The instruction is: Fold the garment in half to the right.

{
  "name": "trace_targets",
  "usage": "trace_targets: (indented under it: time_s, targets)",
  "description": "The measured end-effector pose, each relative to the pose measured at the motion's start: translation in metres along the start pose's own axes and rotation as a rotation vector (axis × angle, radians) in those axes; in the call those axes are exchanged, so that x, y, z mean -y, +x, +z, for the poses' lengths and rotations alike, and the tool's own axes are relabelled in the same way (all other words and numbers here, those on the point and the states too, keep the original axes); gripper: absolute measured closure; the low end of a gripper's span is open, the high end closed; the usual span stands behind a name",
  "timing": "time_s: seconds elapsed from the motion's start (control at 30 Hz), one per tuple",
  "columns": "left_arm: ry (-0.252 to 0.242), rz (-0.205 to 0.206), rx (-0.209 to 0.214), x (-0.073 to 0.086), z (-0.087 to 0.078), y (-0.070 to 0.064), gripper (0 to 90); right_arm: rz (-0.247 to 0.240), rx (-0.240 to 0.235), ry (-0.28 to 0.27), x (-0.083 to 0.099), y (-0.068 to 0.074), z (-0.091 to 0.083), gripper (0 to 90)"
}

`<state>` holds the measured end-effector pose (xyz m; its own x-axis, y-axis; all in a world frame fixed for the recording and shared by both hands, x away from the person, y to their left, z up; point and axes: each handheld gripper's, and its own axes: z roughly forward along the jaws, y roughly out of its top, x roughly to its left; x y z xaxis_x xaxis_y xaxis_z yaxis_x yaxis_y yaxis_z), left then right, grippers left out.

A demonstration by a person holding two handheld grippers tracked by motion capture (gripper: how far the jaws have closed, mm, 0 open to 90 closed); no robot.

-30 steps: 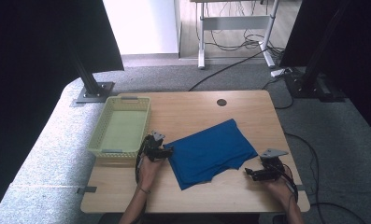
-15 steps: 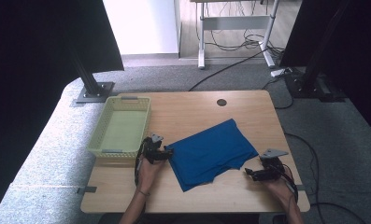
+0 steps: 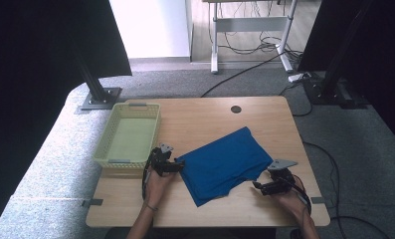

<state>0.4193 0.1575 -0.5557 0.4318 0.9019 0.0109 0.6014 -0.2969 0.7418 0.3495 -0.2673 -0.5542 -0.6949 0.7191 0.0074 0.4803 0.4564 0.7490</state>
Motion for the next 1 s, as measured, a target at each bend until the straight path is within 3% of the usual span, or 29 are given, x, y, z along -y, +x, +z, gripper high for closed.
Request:
trace_targets:
  time_s: [1.0]
  targets:
    - [0.002,0.002,0.003,0.000,0.000,0.000,11.1,-0.171,-0.222,-0.019,-0.046,0.072,0.041,12.1]
